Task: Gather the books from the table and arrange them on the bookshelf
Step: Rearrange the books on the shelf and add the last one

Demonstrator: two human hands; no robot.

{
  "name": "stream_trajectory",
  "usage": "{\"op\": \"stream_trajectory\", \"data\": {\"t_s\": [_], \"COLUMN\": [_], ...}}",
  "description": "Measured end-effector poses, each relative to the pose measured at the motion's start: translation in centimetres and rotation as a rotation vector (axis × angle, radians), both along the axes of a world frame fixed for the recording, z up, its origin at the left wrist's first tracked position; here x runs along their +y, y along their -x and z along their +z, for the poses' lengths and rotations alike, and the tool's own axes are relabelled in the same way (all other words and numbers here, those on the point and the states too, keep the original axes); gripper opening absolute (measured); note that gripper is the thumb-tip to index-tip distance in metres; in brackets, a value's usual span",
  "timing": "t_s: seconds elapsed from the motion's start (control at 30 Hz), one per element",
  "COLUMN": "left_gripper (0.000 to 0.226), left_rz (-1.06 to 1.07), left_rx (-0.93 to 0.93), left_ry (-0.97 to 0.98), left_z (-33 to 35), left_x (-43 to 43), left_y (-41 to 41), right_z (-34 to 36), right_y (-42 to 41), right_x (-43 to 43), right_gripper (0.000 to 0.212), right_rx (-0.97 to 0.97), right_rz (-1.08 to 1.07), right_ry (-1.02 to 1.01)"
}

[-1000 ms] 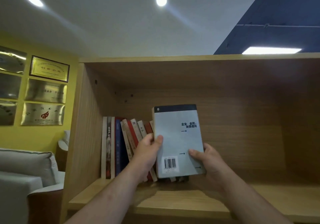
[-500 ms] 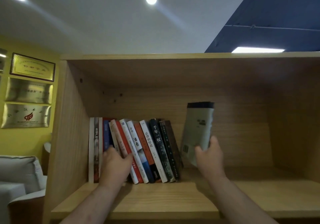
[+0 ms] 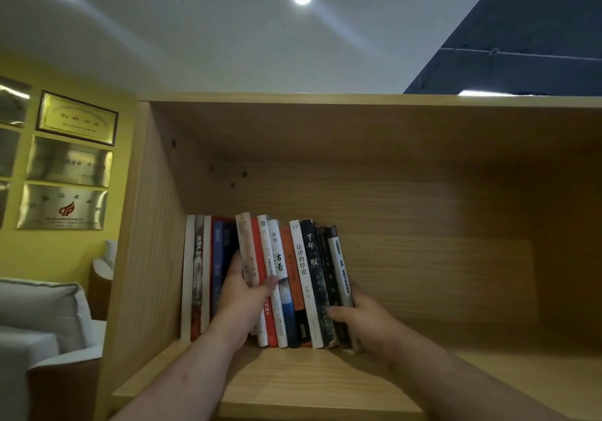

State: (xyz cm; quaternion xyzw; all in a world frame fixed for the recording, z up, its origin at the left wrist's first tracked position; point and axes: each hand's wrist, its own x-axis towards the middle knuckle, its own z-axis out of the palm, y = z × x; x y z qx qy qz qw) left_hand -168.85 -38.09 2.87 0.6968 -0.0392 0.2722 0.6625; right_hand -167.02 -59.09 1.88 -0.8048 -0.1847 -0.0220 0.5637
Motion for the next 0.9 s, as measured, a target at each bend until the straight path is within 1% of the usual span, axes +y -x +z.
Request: {"op": "stream_trajectory", "data": {"t_s": [0.13,0.17,0.2,0.27,0.33,0.43,0.47,0.5,0.6,0.63,0.67,0.7,0.73,0.77,0.8,0.83,0.87,0.9], "left_gripper": [0.072,0.072,0.071,0.074,0.078,0.083,0.083,0.081,0.058,0.052,0.051,0.056,0.065,0.079,0.094,0.105,0.111,0.113], "left_rz": [0.072,0.096,0.138,0.257,0.396,0.666,0.723,0.736,0.638,0.636,0.665,0.727,0.798,0.842,0.822,0.738,0.621,0.512], "left_rx": [0.01,0.02,0.026,0.042,0.064,0.091,0.094,0.09,0.04,0.027,0.017,0.013,0.025,0.055,0.091,0.118,0.142,0.176], "left_ry": [-0.069,-0.088,-0.122,-0.23,-0.345,-0.609,-0.681,-0.718,-0.691,-0.705,-0.741,-0.781,-0.798,-0.775,-0.704,-0.607,-0.519,-0.476], "left_z": [0.0,0.0,-0.2,-0.4,-0.6,-0.8,-0.8,-1.0,-1.4,-1.5,-1.5,-1.5,-1.6,-1.6,-1.7,-1.8,-1.9,-1.9], "left_x": [0.5,0.6,0.6,0.3,-0.2,-0.5,-0.5,-0.4,0.0,0.1,0.2,0.3,0.4,0.5,0.8,1.0,1.2,1.4], "left_y": [-0.5,-0.6,-0.7,-0.7,-0.3,0.3,0.4,0.5,0.9,1.2,1.5,1.9,2.1,2.4,2.5,2.5,2.4,2.2], "right_z": [0.0,0.0,0.0,-0.3,-0.7,-1.2,-1.2,-1.1,-1.1,-1.0,-1.1,-1.1,-1.2,-1.2,-1.2,-1.2,-1.3,-1.4], "right_y": [-0.5,-0.8,-1.1,-1.4,-1.7,-2.2,-2.2,-2.0,-1.8,-1.6,-1.7,-1.8,-1.9,-1.9,-1.9,-1.9,-2.1,-2.2], "right_x": [1.9,2.3,2.5,2.8,2.6,2.4,2.3,2.3,2.1,2.1,2.0,1.9,1.9,1.8,1.8,1.8,1.8,1.8], "right_gripper": [0.043,0.048,0.057,0.072,0.083,0.086,0.085,0.083,0.084,0.085,0.086,0.086,0.085,0.082,0.078,0.074,0.07,0.067], "right_rx": [0.026,0.027,0.023,-0.024,-0.081,-0.142,-0.143,-0.145,-0.172,-0.18,-0.179,-0.171,-0.168,-0.17,-0.169,-0.158,-0.138,-0.113], "right_rz": [0.061,0.055,0.039,0.018,-0.019,-0.035,-0.028,-0.016,-0.002,-0.003,-0.006,-0.012,-0.019,-0.018,-0.004,0.013,0.024,0.026], "right_ry": [-0.006,-0.012,0.0,0.068,0.157,0.275,0.28,0.282,0.306,0.312,0.308,0.302,0.304,0.3,0.286,0.26,0.232,0.206]}}
